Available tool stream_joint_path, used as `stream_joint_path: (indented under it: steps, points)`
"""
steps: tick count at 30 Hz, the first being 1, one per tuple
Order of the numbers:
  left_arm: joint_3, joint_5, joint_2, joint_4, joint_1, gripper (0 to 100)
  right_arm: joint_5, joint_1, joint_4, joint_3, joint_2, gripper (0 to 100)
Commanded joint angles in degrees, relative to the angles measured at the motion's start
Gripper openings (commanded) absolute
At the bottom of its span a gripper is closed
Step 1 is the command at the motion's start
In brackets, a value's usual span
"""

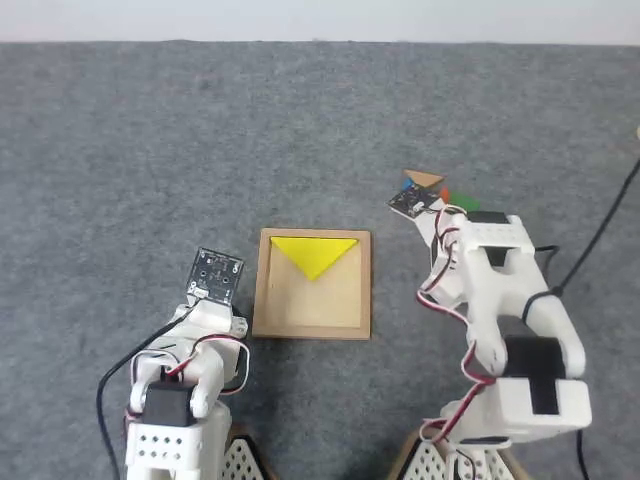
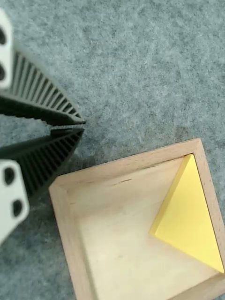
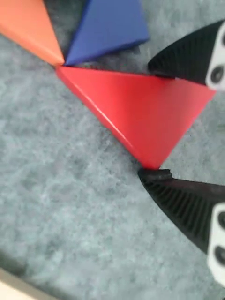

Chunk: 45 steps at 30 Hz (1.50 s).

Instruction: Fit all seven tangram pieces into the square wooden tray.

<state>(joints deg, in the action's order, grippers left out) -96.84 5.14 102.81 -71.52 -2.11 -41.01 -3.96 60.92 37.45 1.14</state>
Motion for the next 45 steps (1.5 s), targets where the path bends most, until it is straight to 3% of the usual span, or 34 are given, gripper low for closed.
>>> stream_joint_path:
  steps: [1,17,20,24,27,35,45]
  points:
    - [0.3,-0.3,0.5,-0.3,-0.4,2,1.0,-2.8,3.6,-1.2,-6.3,21.9]
    - [0.3,-0.2,0.6,0.3,-1.8,2,-3.0,-19.8,8.4,-6.5,-17.0,21.9]
    - [0.3,-0.1,0.6,2.3,-10.7,2,-3.3,-24.3,8.4,-9.9,-17.0,21.9]
    - [0.3,1.7,0.5,8.9,-32.4,2,-4.8,-30.3,8.0,-13.1,-16.8,21.9]
    - [0.3,3.7,0.5,9.9,-37.2,2,-8.0,-34.8,7.9,-15.6,-13.6,21.9]
    - [0.3,3.9,0.5,9.8,-37.3,2,-22.2,-40.1,8.4,-25.8,1.8,22.2]
    - [0.3,3.9,0.4,9.8,-37.2,2,-47.7,-43.3,8.4,-22.8,3.6,22.1]
